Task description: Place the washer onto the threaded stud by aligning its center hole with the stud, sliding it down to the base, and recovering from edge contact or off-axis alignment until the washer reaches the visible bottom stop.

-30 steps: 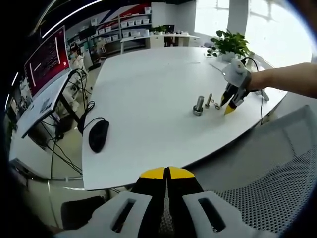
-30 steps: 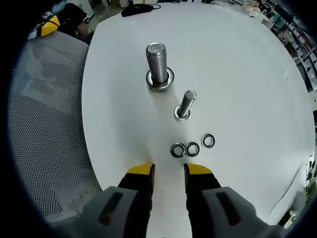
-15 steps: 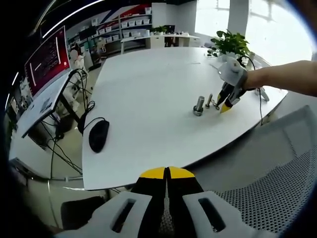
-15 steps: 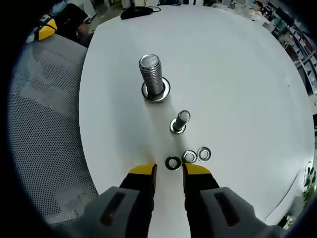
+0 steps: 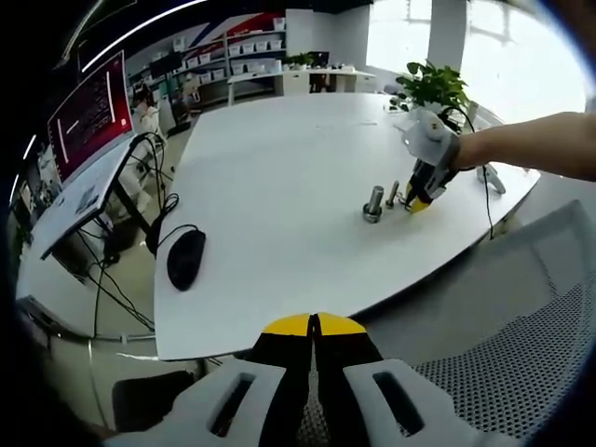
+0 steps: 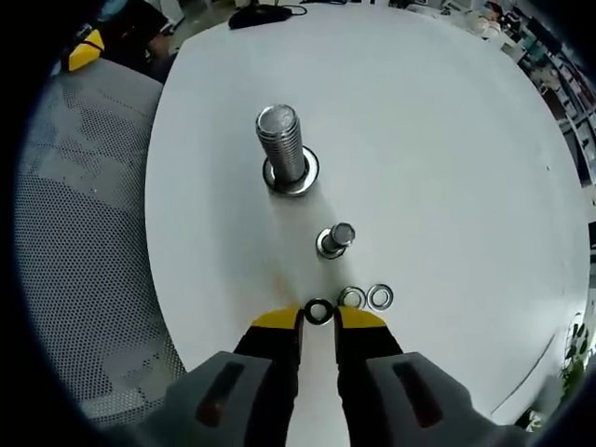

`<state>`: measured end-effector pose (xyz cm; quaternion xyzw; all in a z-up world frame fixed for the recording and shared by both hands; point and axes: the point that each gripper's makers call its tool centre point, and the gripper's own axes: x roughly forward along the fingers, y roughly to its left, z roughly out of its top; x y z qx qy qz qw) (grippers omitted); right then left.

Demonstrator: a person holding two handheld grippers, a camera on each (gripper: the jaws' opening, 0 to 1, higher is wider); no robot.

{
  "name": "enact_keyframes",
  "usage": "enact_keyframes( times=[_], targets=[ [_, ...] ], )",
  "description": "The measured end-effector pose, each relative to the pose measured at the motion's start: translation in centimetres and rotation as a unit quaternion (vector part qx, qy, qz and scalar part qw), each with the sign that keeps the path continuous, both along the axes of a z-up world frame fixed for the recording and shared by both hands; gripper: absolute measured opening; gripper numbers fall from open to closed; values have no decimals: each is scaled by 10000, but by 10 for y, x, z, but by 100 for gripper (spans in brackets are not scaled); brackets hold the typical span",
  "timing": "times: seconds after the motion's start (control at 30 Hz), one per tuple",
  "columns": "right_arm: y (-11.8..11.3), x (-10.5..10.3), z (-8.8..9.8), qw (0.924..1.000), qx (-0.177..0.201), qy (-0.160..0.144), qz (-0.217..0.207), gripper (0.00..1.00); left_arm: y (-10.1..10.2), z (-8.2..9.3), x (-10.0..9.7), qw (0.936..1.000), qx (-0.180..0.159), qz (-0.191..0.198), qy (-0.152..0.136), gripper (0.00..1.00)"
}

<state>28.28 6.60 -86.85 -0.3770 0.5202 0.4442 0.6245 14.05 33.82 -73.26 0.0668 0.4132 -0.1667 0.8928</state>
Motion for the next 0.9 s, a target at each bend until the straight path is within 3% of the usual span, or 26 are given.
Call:
enact_keyframes(
  times=[0.33, 0.47, 0.9],
  targets=[
    [1, -4, 1, 9997, -67, -186, 116, 14, 0, 0, 0, 10000, 0, 15, -14, 0],
    [6, -6, 4, 9975, -126, -469, 516, 14, 0, 0, 0, 10000, -2, 24, -19, 0],
    [3, -7, 5, 9980, -168, -476, 393, 15, 0, 0, -1, 10000, 7, 32, 3, 0]
  ],
)
